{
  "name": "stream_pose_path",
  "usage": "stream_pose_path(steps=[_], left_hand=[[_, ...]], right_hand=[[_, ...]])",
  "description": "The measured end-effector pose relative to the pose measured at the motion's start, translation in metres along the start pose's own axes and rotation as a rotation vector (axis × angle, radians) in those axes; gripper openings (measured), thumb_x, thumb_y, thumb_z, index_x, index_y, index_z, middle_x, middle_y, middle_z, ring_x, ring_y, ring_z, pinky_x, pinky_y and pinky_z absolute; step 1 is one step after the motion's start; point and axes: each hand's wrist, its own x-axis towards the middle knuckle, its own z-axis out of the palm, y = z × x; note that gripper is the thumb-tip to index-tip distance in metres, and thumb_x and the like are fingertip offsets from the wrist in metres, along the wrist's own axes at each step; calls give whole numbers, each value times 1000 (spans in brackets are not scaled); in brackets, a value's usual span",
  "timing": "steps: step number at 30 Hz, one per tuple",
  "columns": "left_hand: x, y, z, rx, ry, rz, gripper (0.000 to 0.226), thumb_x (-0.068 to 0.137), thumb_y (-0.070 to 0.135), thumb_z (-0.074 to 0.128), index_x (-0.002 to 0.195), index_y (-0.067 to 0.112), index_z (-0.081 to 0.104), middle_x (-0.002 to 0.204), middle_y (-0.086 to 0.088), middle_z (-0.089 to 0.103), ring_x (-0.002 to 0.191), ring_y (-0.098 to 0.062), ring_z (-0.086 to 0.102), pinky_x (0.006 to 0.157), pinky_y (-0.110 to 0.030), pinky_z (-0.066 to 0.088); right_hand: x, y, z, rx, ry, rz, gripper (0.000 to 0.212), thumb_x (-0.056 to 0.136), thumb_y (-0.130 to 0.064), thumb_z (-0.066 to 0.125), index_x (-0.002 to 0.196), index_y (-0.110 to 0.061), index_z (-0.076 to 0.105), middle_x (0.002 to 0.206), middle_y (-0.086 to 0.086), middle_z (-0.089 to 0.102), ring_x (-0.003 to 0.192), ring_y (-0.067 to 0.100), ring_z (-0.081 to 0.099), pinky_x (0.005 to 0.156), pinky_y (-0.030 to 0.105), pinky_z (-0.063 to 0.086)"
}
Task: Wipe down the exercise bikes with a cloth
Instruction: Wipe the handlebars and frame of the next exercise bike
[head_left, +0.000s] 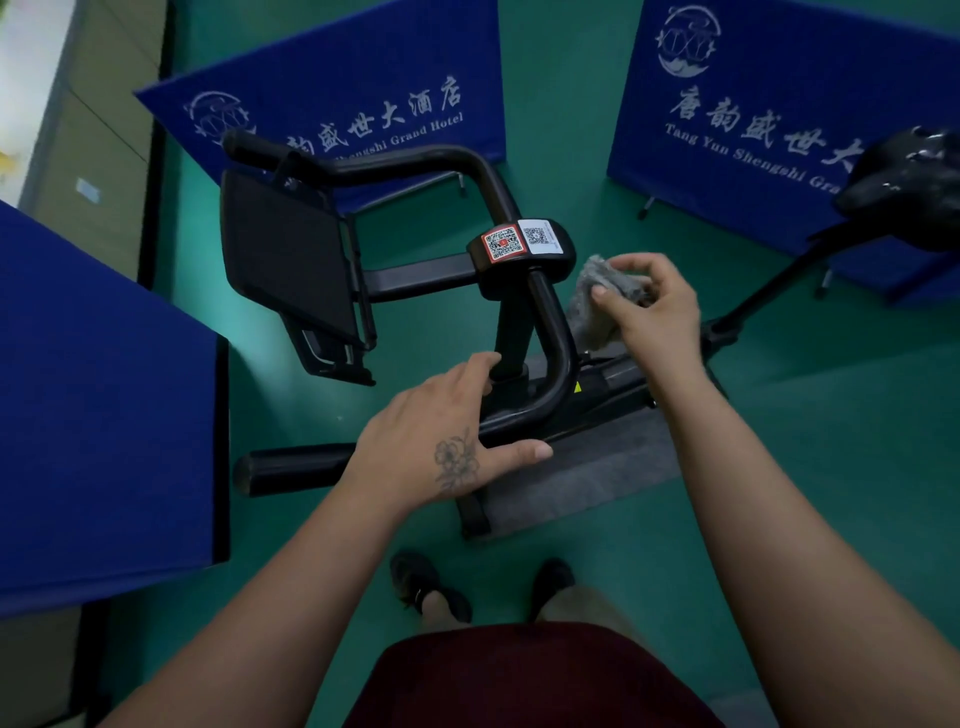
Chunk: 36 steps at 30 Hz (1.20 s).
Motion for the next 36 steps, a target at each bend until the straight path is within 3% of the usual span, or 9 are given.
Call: stream_pose_path(steps=[3,9,16,23,27,32,36], left_hand=[[0,1,0,-1,3,-4,103,79,98,49,159,38,22,157,15,51,141,-16,54,108,-44,49],[0,0,0,-6,-5,-16,103,77,100,49,157,39,24,154,15,53,139,-19,56,107,-47,51],[0,1,-1,6,-32,-29,103,77,100,47,156,38,26,154,13,53,138,-19,56,107,-47,52],[1,3,-3,5,-25,-23,101,78,99,49,155,37,28,154,13,54,138,-18,56,108,-45,50],[0,3,-3,11,-29,-31,102,78,99,48,156,38,26,155,14,53,138,-18,56,106,-46,51],[1,5,-4,45,-21,-19,100,80,98,49,155,37,27,153,14,54,136,-18,57,103,-45,50],[0,5,-3,39,-21,-18,98,79,99,48,153,37,29,152,16,54,135,-18,57,105,-46,51]], right_hand=[[-5,-1,15,75,-83,36,21,90,-17,81,107,-26,73,102,6,77,85,10,68,79,32,60],[-16,9,22,166,-149,64,9,94,-33,76,102,-38,74,100,9,71,84,22,69,74,59,61],[-16,10,12,232,-220,130,17,96,-12,75,97,-29,78,105,5,69,81,15,74,71,42,65],[-2,7,27,216,-145,66,20,92,-13,78,91,-33,79,98,-2,78,90,15,72,82,40,62],[-12,14,18,228,-174,79,15,93,-16,77,94,-31,78,97,-2,77,88,15,71,80,39,61],[-27,19,10,252,-184,85,17,97,-6,72,97,-23,74,94,-3,74,79,5,69,67,22,57],[-17,11,13,186,-175,51,21,95,-13,75,91,-33,77,96,-6,76,86,12,70,78,34,59]])
